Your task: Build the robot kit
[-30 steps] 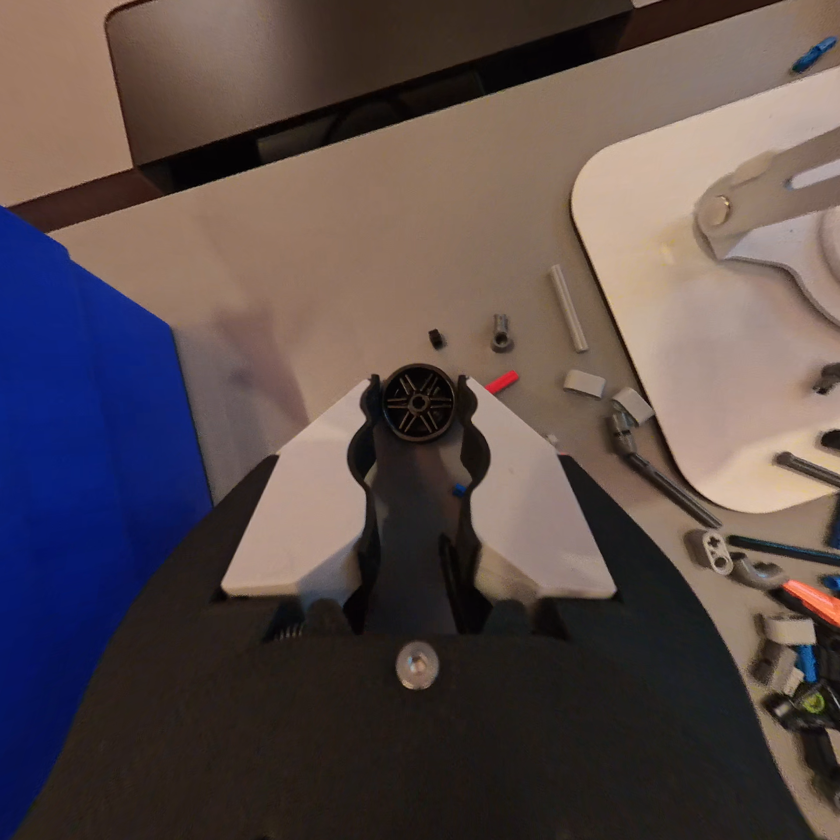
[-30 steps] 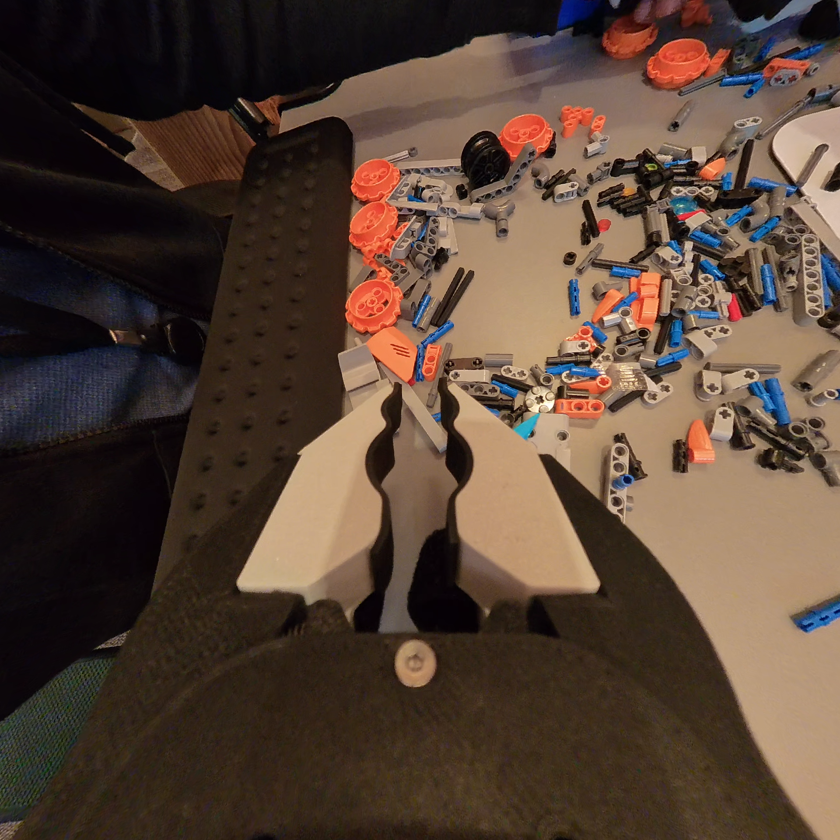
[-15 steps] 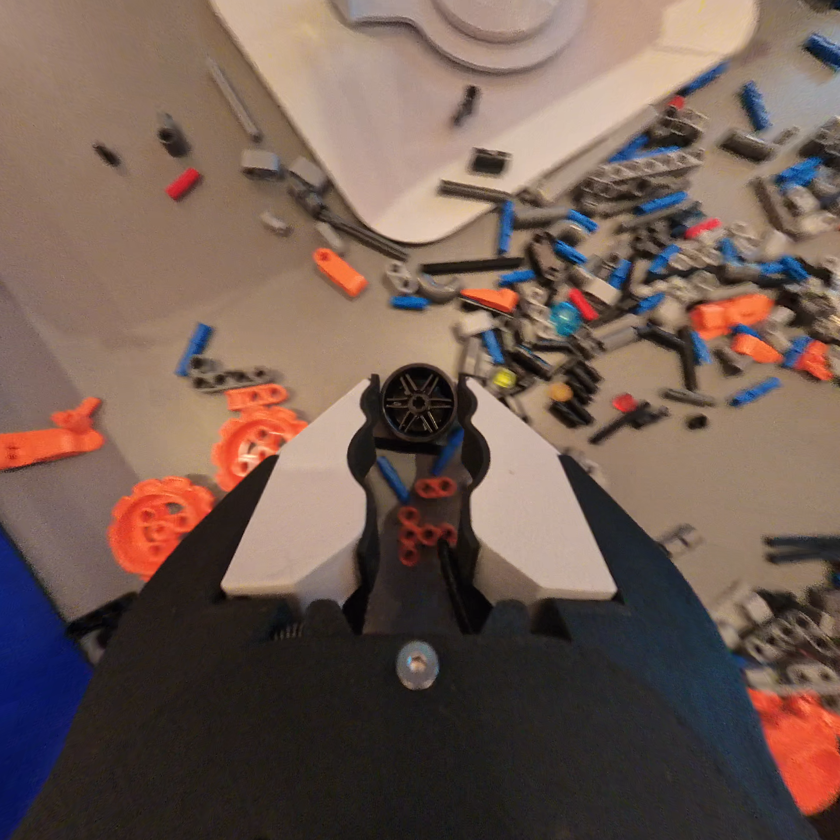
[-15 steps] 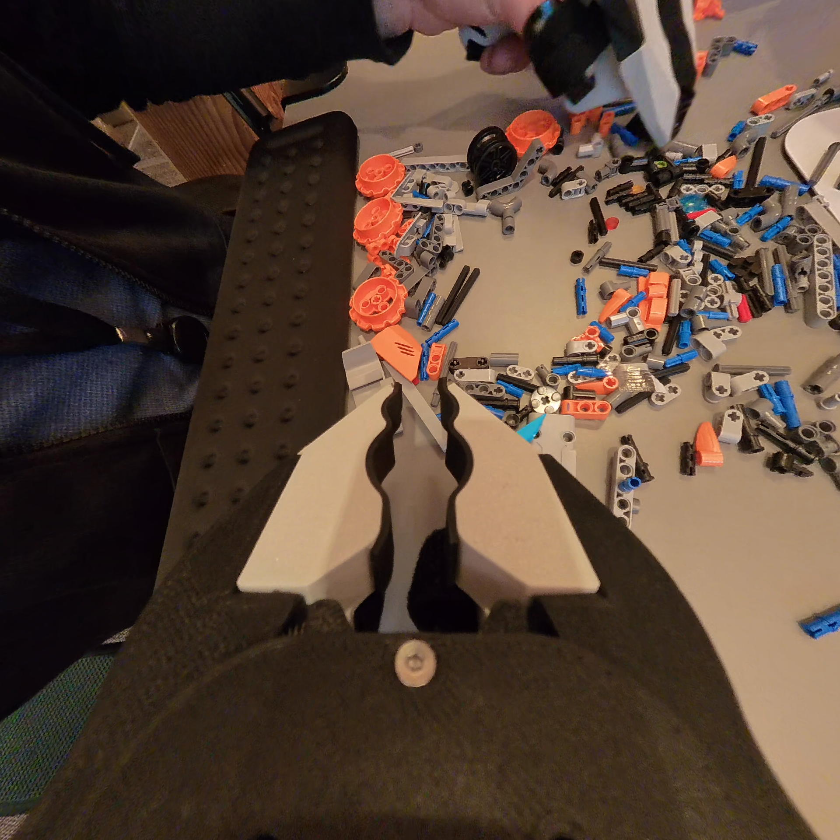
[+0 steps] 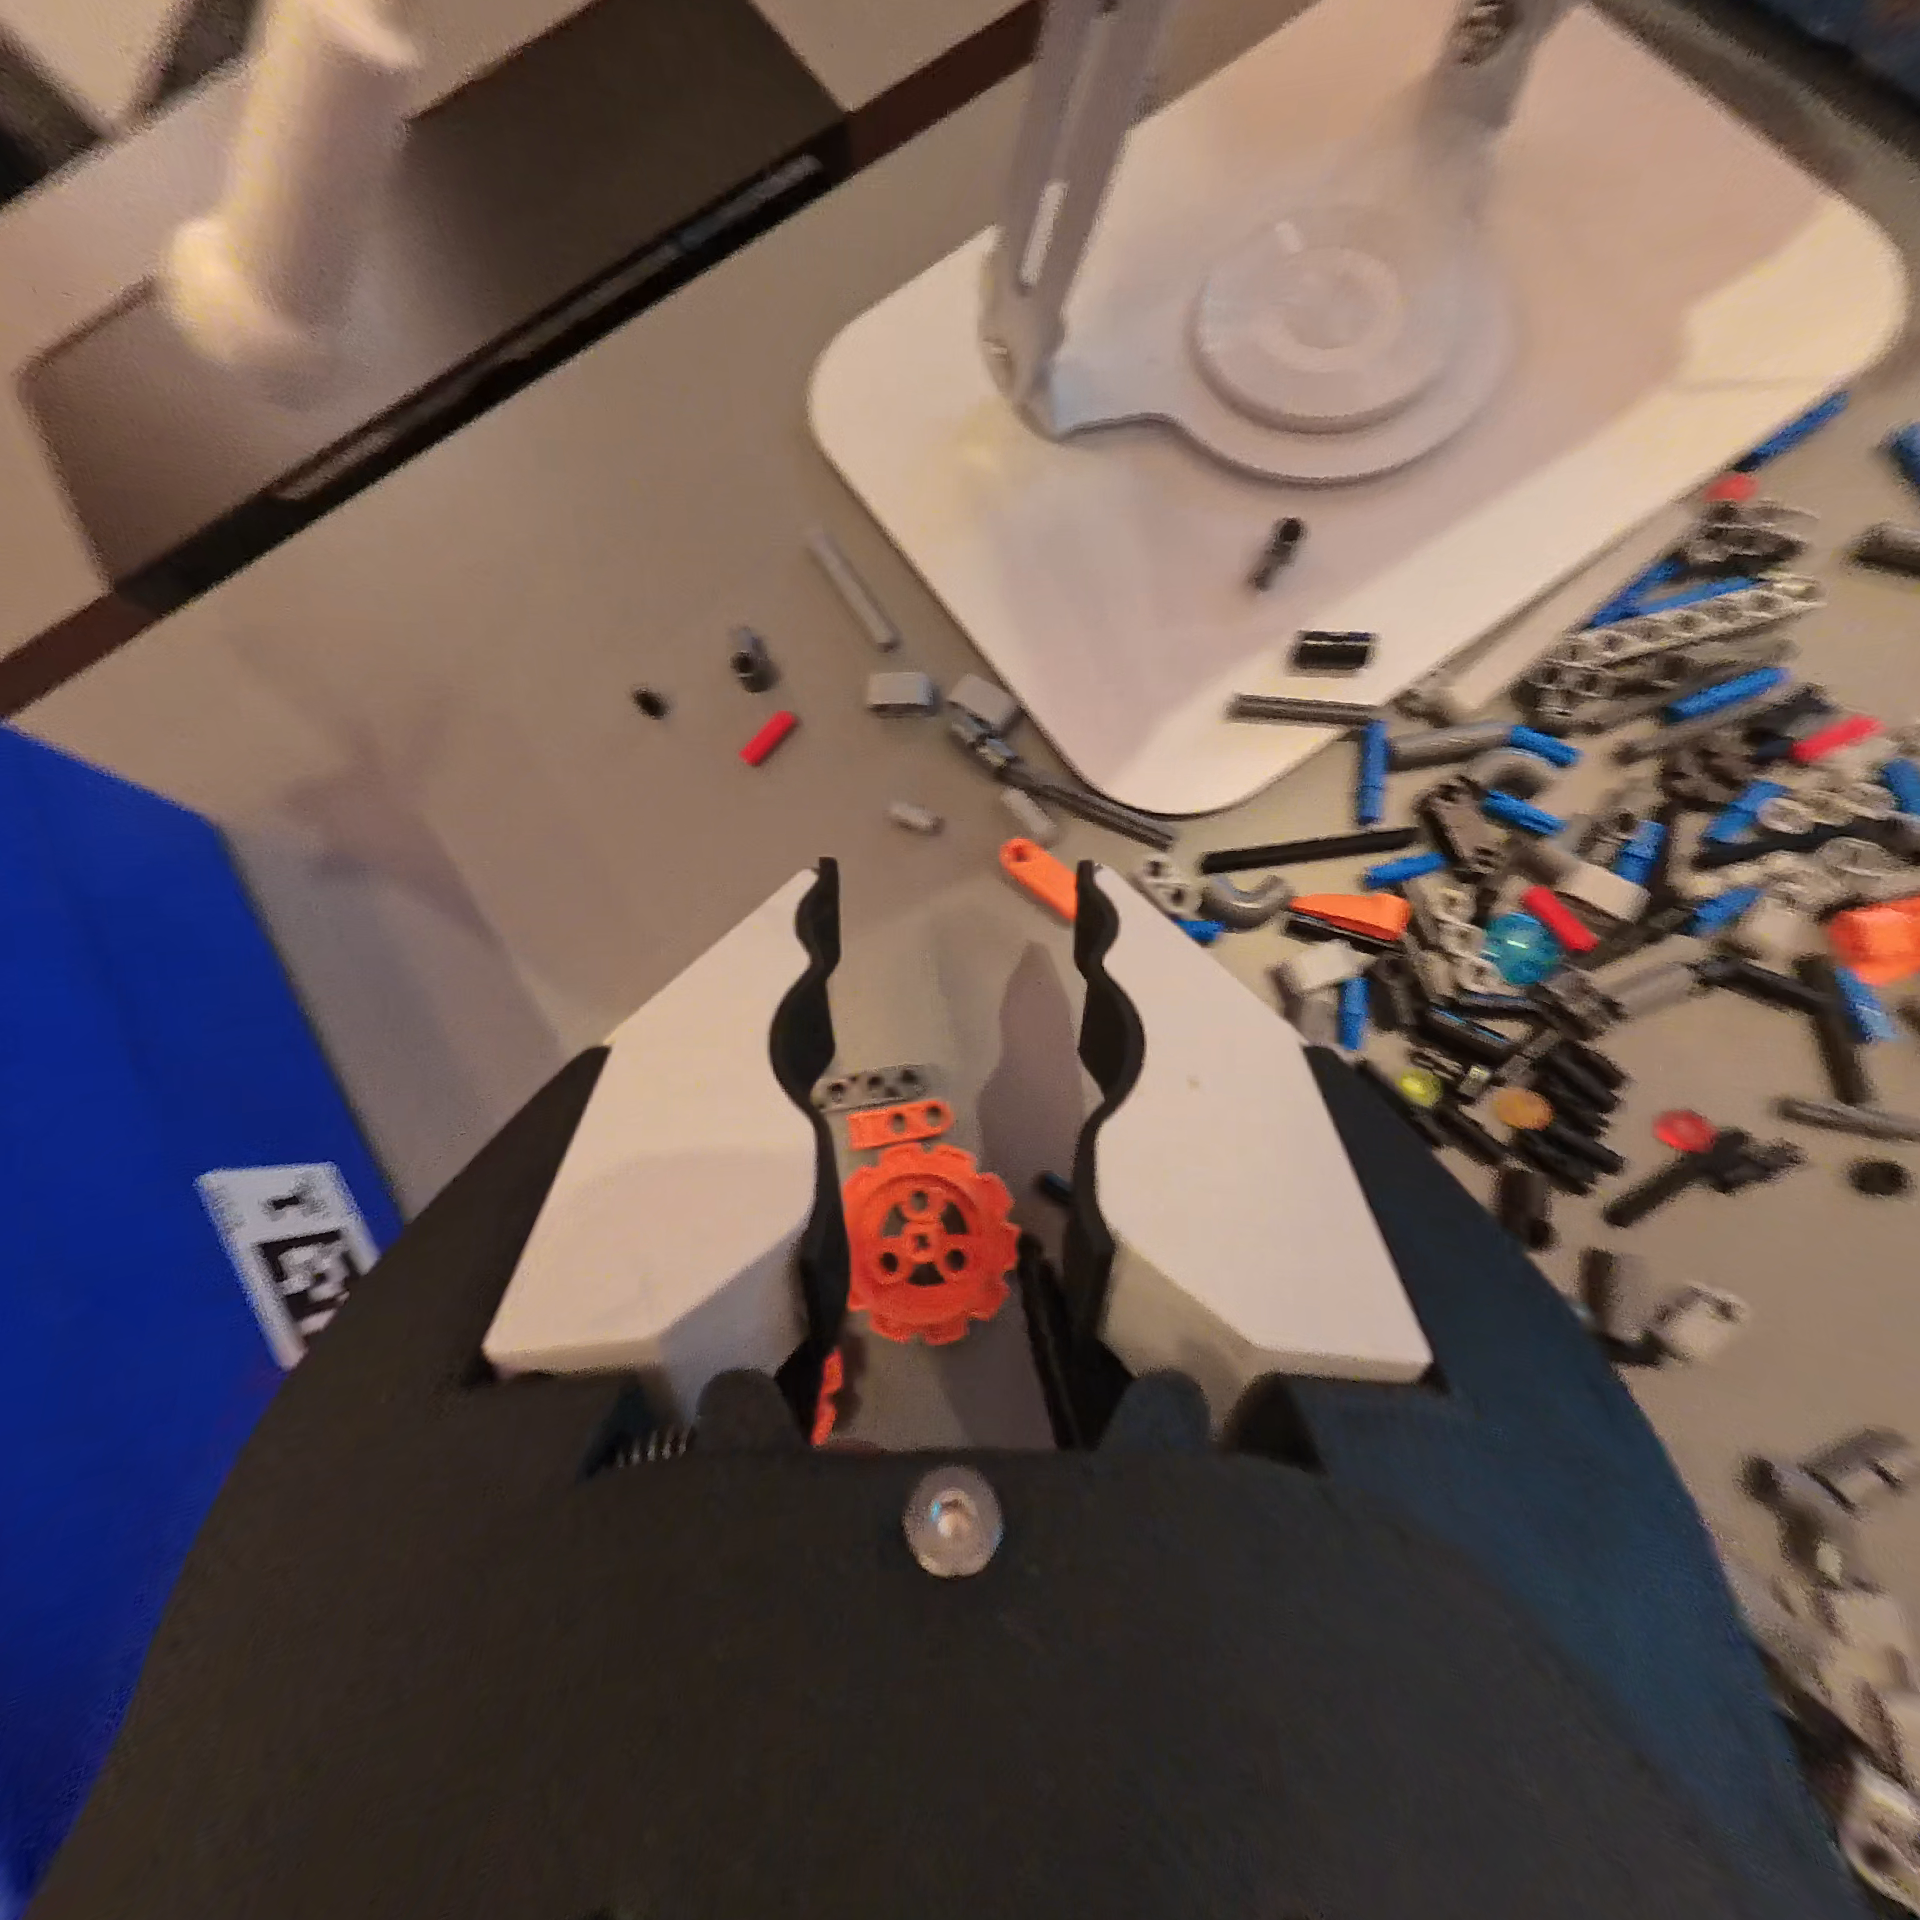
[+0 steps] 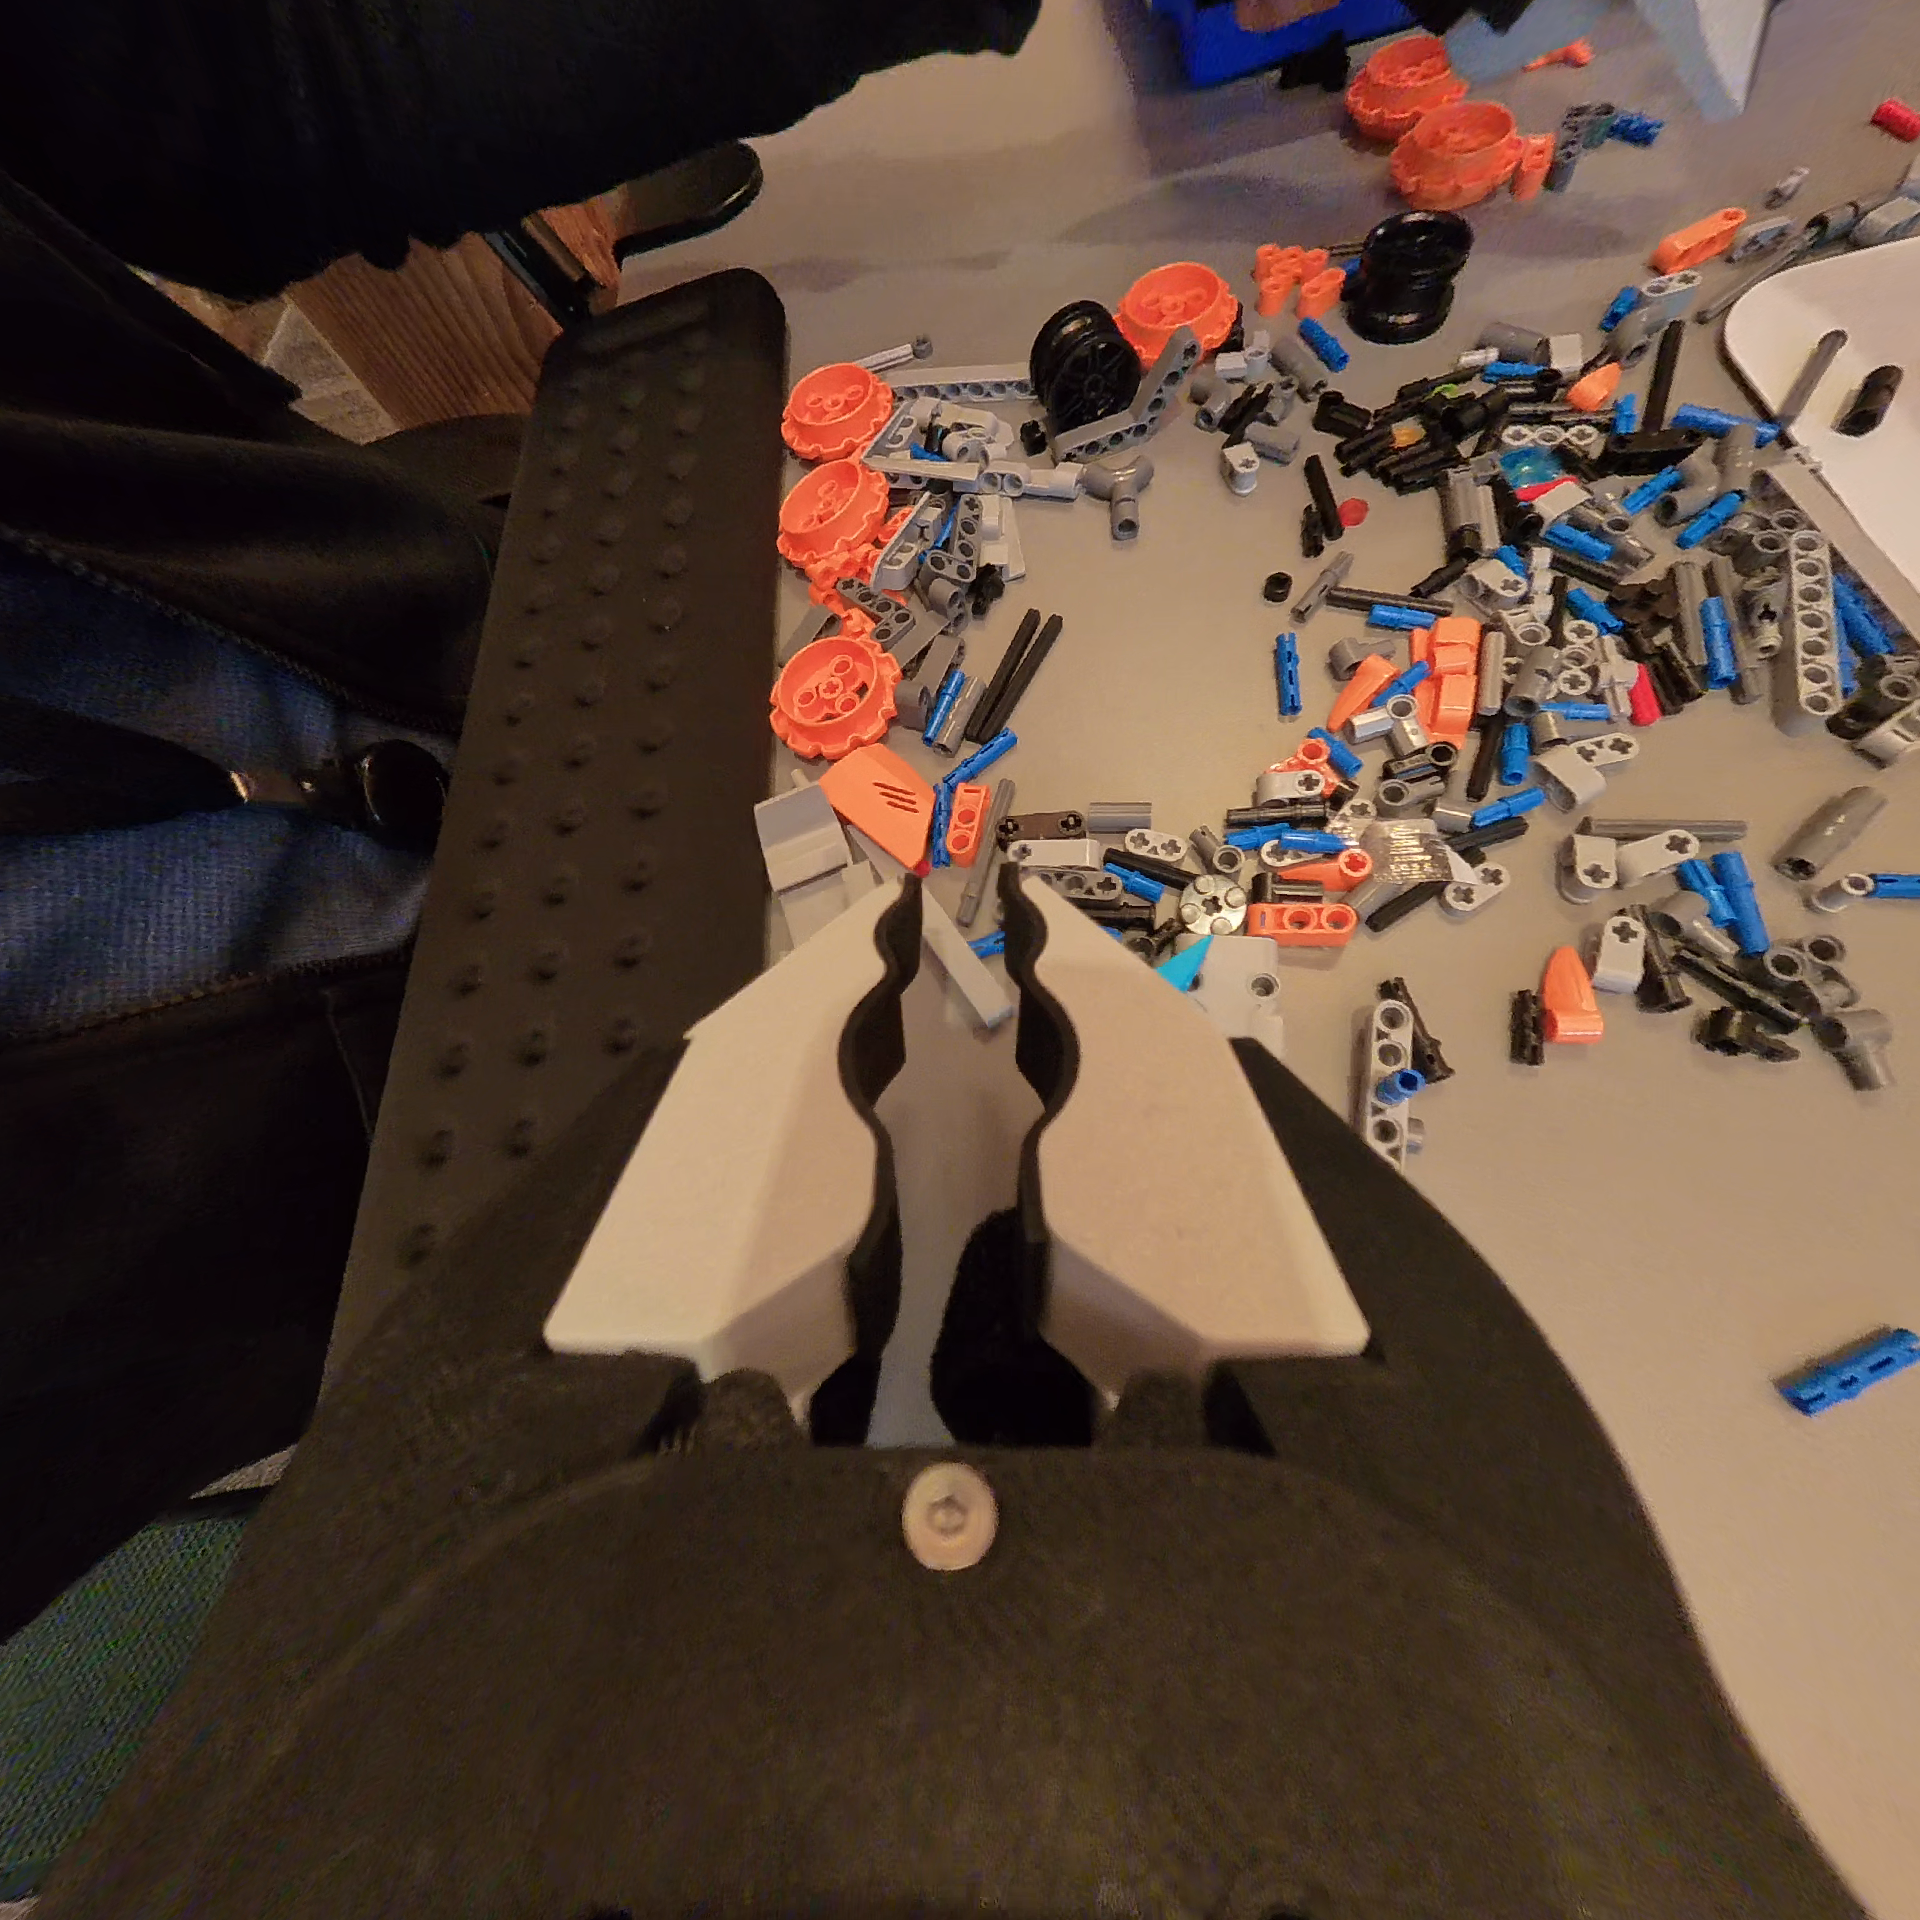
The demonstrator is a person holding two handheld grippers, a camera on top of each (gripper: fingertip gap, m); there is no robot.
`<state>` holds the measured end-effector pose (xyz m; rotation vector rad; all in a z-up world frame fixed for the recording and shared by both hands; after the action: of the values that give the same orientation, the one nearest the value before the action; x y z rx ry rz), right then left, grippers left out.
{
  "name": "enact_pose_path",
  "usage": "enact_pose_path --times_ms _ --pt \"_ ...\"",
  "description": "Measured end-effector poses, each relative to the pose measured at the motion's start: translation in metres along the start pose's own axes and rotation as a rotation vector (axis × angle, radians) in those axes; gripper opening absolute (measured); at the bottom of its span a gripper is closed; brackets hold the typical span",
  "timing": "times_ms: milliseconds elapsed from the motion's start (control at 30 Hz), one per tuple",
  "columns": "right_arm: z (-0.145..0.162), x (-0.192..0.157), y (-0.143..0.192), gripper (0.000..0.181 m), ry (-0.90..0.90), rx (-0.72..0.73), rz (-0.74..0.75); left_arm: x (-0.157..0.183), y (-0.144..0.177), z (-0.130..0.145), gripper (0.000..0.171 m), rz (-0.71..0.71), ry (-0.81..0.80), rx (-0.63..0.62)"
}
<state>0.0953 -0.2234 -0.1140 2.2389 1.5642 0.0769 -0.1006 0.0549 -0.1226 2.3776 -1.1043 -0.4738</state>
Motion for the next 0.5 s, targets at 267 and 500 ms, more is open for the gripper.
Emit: enact_pose_path --times_ms 267,500 --pt "0.001 0.004 -0.001 0.013 -0.004 -0.002 0.017 0.005 0.028 0.015 0.028 -0.018 -0.145 -0.054" --pt "0.004 0.004 -0.005 0.013 -0.011 -0.021 0.009 -0.018 0.036 0.039 0.017 -0.157 -0.053 -0.204"
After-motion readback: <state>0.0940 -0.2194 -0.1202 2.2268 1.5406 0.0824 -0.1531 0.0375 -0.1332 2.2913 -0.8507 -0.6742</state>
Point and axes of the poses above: each gripper's, where its closed fingertips meet, y back along the fingers, z out of its underside, x = y × z across the jaws, the point moved 5 cm from there along y, back along the fingers, and after that the axes turned 13 degrees about x, right-handed, at the moved point
